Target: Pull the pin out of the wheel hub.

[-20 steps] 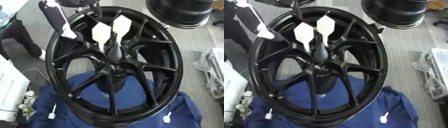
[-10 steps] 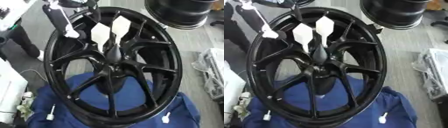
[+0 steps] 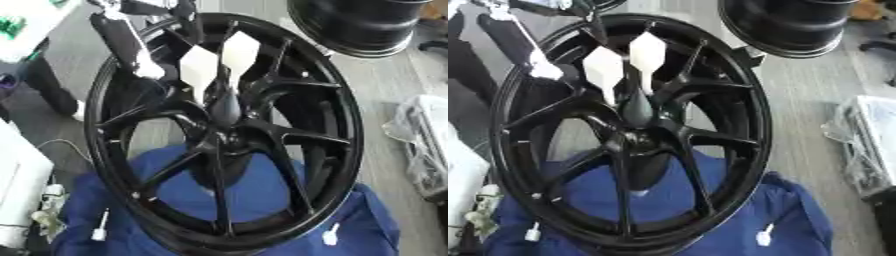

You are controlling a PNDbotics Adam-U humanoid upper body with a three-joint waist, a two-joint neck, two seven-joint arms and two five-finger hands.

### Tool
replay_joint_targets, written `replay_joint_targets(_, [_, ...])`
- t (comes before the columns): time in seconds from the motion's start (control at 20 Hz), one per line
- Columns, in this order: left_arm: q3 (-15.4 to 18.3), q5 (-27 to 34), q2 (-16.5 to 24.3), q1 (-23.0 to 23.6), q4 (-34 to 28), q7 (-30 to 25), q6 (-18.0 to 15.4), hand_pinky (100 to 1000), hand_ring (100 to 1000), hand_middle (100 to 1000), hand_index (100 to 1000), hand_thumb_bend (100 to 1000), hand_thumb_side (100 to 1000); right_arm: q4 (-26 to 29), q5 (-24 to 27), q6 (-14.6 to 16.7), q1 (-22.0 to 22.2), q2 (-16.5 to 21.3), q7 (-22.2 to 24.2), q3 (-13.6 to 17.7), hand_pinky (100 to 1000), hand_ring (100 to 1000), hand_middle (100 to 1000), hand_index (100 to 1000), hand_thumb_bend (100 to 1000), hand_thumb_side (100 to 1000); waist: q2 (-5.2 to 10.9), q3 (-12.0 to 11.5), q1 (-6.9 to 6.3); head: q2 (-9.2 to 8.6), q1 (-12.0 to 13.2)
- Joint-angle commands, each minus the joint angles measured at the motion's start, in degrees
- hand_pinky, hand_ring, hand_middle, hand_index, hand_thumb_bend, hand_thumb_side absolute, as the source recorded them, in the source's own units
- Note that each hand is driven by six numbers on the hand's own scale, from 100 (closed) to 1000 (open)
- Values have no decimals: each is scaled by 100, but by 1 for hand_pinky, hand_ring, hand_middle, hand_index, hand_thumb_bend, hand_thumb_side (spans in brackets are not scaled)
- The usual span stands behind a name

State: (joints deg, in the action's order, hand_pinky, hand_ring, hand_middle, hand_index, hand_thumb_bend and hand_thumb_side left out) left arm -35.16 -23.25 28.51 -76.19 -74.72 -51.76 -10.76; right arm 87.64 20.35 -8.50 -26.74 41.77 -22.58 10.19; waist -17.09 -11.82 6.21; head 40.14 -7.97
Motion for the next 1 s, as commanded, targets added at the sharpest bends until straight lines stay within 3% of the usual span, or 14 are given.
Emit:
replay_joint_targets(0.05, [70, 1, 5, -174, 37, -21, -102, 914, 863, 763, 847, 309, 328, -7, 27, 21, -74, 144, 42, 74, 815, 622, 573, 816, 100, 577, 92, 17, -17, -93, 6])
replay_joint_targets(0.6, [-43, 198, -92, -207, 177, -21, -315, 918, 866, 763, 839, 234, 411, -128, 31, -1, -69, 118, 62, 89, 816, 620, 572, 816, 100, 587, 62, 26, -22, -130, 73])
replay_joint_targets(1.0, [-81, 220, -112, -229, 233, -21, -468, 919, 865, 762, 832, 239, 410, -198, 29, -40, -68, 112, 94, 86, 816, 620, 572, 817, 100, 592, 47, 24, -24, -100, 152])
